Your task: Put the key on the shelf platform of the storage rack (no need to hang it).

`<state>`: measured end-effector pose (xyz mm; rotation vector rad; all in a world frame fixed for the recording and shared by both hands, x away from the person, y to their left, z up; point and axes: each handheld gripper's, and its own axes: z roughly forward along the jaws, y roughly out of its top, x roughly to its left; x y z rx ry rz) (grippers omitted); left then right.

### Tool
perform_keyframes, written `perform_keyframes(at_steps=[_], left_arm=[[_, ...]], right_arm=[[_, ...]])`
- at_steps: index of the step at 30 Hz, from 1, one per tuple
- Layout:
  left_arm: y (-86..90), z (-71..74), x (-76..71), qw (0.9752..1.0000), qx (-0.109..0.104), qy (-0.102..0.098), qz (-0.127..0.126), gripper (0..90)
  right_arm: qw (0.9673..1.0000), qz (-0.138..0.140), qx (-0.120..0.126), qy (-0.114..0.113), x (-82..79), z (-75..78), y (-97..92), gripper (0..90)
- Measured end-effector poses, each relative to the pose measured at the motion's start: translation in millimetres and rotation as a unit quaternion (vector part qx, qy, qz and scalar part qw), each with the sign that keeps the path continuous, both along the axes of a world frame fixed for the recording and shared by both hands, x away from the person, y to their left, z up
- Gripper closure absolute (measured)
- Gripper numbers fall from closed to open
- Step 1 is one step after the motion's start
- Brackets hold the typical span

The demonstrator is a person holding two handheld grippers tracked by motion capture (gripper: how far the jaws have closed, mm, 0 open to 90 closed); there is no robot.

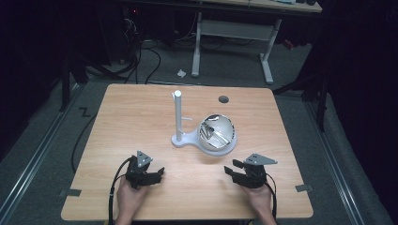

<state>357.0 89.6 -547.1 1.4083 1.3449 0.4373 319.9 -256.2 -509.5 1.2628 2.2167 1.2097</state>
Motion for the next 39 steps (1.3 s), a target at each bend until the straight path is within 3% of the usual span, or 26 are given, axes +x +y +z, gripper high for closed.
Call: perform_keyframes(at_steps=[28, 32, 34, 39], left_arm=[[0.0, 0.0, 0.0, 1.0, 0.0, 0.0, 0.0, 22.1], [0.0, 0.0, 0.0, 1.0, 0.0, 0.0, 0.0, 22.1], [0.0, 0.0, -0.1, 1.0, 0.0, 0.0, 0.0, 22.1], [0.0, 0.0, -0.1, 1.0, 0.0, 0.0, 0.0, 22.1]], right_arm=[[0.9983, 0.001, -0.058, 0.0, -4.1, -20.2, 16.8, 47.4], [0.9966, 0.003, -0.082, 0.01, -1.8, -21.5, 20.6, 44.1], [0.9955, 0.005, -0.095, 0.004, -2.5, -21.7, 23.6, 43.7], [0.9956, -0.002, -0.094, 0.006, -2.3, -21.8, 24.4, 42.3]])
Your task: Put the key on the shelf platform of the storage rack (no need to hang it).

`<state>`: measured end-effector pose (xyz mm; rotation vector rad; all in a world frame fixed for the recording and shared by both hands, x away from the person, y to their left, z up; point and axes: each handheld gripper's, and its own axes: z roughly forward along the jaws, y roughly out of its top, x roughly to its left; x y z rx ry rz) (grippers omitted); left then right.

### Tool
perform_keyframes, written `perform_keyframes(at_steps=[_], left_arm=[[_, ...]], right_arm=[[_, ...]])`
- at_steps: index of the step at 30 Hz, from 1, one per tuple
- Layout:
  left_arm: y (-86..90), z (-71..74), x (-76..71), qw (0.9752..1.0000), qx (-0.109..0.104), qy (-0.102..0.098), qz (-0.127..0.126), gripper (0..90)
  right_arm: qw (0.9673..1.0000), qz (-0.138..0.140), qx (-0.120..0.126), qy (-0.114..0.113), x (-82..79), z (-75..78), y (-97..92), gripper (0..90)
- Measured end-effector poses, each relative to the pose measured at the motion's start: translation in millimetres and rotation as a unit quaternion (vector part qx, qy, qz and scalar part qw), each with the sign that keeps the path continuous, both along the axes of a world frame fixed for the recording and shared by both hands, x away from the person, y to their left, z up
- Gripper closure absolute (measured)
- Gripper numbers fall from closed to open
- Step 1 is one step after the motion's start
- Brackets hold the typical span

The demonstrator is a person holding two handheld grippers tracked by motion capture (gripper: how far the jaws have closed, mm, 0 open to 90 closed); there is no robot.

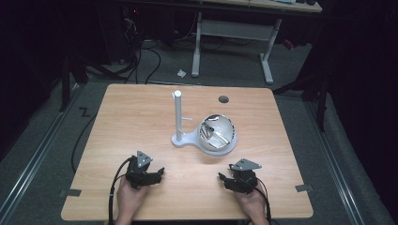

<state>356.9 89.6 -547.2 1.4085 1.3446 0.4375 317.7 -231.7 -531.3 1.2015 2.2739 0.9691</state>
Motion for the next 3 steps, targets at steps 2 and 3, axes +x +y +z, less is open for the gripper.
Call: perform_keyframes(at_steps=[2, 3], left_arm=[[0.0, 0.0, 0.0, 1.0, 0.0, 0.0, 0.0, 22.1], [0.0, 0.0, 0.0, 1.0, 0.0, 0.0, 0.0, 22.1]], right_arm=[[1.0, 0.0, 0.0, 0.0, 0.0, 0.0, 0.1, 42.3], [1.0, 0.0, 0.0, 0.0, 0.0, 0.0, 0.0, 42.3]])
